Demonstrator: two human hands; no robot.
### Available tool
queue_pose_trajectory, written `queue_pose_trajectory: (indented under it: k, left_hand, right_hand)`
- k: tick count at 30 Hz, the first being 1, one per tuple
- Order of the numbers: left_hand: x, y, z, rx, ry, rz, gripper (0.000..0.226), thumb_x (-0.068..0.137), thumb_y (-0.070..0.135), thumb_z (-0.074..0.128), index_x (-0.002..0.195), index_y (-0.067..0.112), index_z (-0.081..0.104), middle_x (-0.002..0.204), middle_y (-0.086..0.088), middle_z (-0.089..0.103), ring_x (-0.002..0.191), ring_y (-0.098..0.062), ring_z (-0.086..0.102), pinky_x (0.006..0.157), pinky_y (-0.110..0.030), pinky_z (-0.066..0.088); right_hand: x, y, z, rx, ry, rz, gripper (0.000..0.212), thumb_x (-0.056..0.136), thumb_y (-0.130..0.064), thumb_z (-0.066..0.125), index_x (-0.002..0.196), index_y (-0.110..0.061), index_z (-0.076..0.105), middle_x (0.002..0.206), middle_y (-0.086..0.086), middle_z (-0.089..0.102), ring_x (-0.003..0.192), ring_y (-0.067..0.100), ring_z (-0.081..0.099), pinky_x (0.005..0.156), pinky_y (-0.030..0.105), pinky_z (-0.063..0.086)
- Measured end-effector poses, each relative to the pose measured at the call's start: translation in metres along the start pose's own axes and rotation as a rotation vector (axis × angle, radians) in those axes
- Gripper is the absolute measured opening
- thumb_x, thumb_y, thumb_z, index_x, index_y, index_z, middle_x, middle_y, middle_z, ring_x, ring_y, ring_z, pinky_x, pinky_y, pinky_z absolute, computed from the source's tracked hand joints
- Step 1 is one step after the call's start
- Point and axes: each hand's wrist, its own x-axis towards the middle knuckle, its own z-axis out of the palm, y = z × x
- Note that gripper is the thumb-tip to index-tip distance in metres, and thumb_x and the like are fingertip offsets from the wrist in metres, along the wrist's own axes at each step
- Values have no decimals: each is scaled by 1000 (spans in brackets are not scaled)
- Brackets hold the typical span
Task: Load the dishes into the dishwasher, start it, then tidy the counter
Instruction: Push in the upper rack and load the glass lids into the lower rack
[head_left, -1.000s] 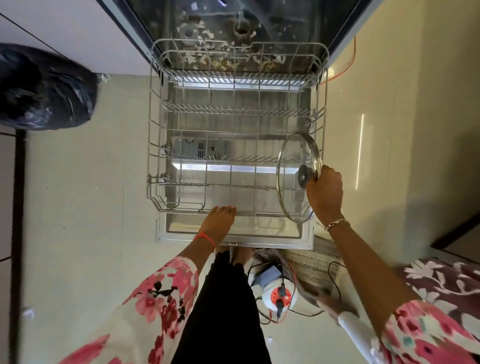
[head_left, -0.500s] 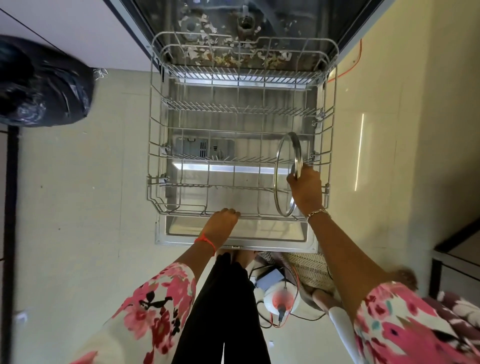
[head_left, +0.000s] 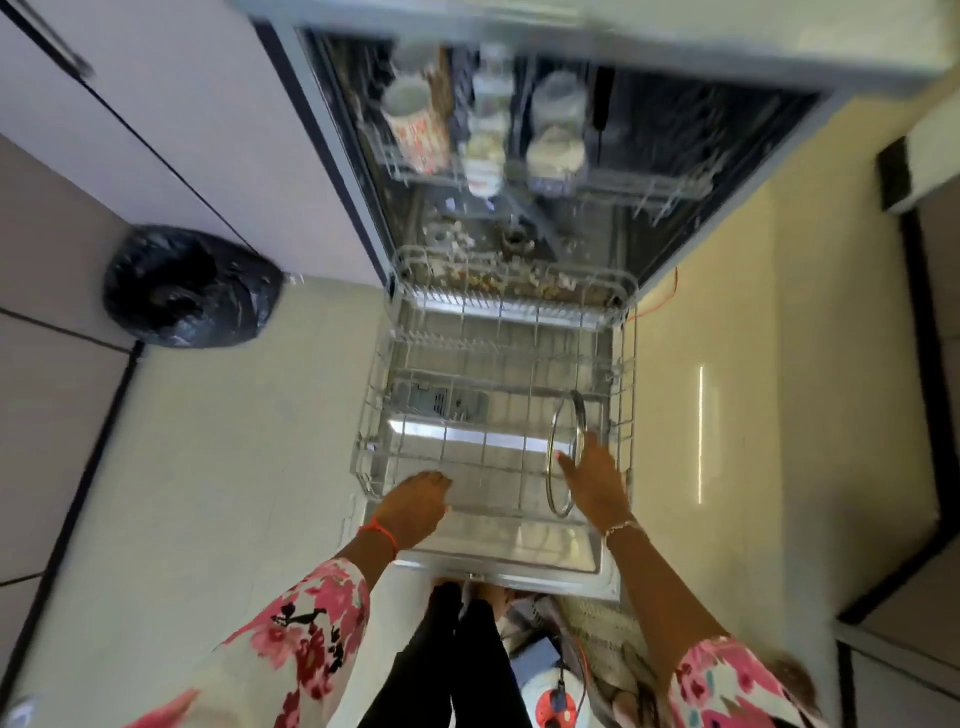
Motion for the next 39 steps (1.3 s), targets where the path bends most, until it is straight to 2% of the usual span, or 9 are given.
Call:
queue_pose_trajectory:
  k: [4,6,10,14,20,24,27,33,39]
  left_hand:
    - [-65,-14,-70,-69,175,-35,53,96,17,44,144,2,28,151,-13,28,140,-24,27,115,-30,20]
    - [-94,-28,-99,-68,345,-72,50,88,22,49,131,-3,48,138,-17,47,127,-28,49,103,-31,40]
    - [-134,-74,-129,-9,377,-145,59,67,47,35,94,13,75,101,-1,73,91,-15,70,69,-26,56]
    - [-174,-138,-167,139,488,-202,63,66,55,31,94,19,75,104,5,72,96,-10,68,73,-25,56]
    - [-219,-267,-229,148,594,-301,65,69,59,30,96,20,75,108,6,70,102,-10,66,80,-26,54]
    - [-267,-351,-280,-11,608,-231,81,80,56,21,142,5,34,153,-10,26,143,-25,21,117,-38,14]
    - [-277,-405,-304,-80,760,-300,82,82,57,20,146,5,22,156,-12,13,145,-28,8,117,-40,4]
    - [-275,-514,-351,-128,825,-427,85,80,61,15,147,9,18,158,-6,8,146,-21,2,117,-36,2]
    - [-259,-622,-415,-156,935,-490,85,81,61,14,147,9,20,157,-7,11,146,-21,4,118,-36,0]
  right_hand:
    - [-44,-86,-24,51,34,-109,45,97,-28,45,129,4,43,110,20,59,109,34,56,81,31,42]
    - [-63,-131,-23,21,4,-178,45,98,-32,42,126,3,44,107,17,59,106,33,57,77,30,41]
    - [-101,-217,-2,-143,-59,-359,58,96,-44,40,134,-1,40,139,19,44,129,30,43,103,32,33]
    - [-124,-306,38,-222,-45,-559,121,62,-84,2,142,2,29,150,19,29,139,28,30,115,32,21]
    - [-114,-430,98,-363,33,-700,88,88,-63,17,139,7,33,147,24,31,140,34,28,115,41,20]
    - [-103,-508,128,-379,104,-759,133,61,-84,-23,137,9,34,146,26,32,139,36,30,113,44,25]
    - [-103,-560,136,-384,90,-783,111,68,-78,-8,145,-2,21,155,15,16,145,24,13,117,32,12]
    - [-59,-677,158,-370,132,-863,94,86,-69,8,143,4,25,152,19,24,143,28,20,116,32,17]
    - [5,-810,165,-323,189,-940,52,98,-28,43,139,1,35,147,18,34,139,27,29,115,33,24]
